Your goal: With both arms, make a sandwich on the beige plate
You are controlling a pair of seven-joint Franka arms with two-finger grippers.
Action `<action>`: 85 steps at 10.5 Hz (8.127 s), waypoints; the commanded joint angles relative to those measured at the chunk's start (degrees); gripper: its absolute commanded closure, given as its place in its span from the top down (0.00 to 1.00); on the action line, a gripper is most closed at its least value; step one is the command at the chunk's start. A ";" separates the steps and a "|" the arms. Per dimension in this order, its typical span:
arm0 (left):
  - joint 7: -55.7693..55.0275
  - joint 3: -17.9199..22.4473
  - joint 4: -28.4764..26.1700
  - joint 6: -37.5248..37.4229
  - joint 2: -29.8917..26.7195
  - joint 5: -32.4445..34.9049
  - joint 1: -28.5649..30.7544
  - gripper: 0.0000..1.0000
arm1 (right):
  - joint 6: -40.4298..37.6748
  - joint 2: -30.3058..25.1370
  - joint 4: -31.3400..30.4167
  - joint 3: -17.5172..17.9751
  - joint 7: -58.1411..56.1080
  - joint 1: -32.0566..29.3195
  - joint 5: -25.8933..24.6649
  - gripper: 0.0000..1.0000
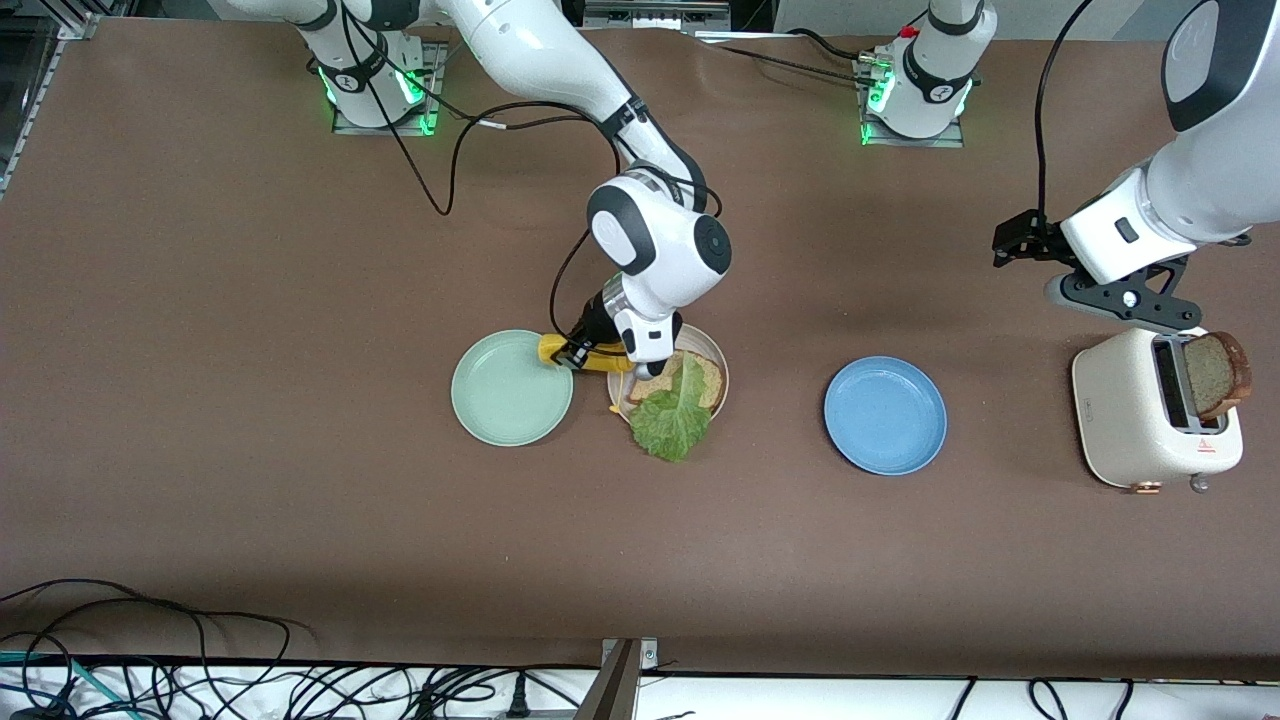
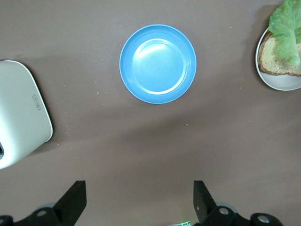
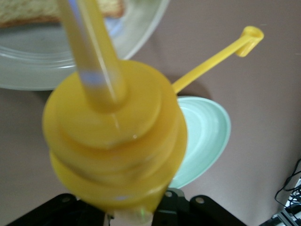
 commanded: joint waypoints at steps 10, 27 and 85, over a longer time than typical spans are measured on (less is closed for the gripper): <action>9.83 0.18 5.50 12.69 13.48 10.02 20.46 1.00 | 16.62 -38.46 -34.15 6.05 -26.86 -28.54 25.25 0.00; 14.18 -1.14 7.52 12.30 15.88 10.02 26.90 0.00 | 34.21 -25.74 -45.17 19.06 -72.00 -49.67 56.22 0.00; -2.52 2.20 -1.89 1.83 -9.63 2.55 -2.02 1.00 | -1.70 -58.26 -35.00 36.55 26.96 -69.18 5.05 1.00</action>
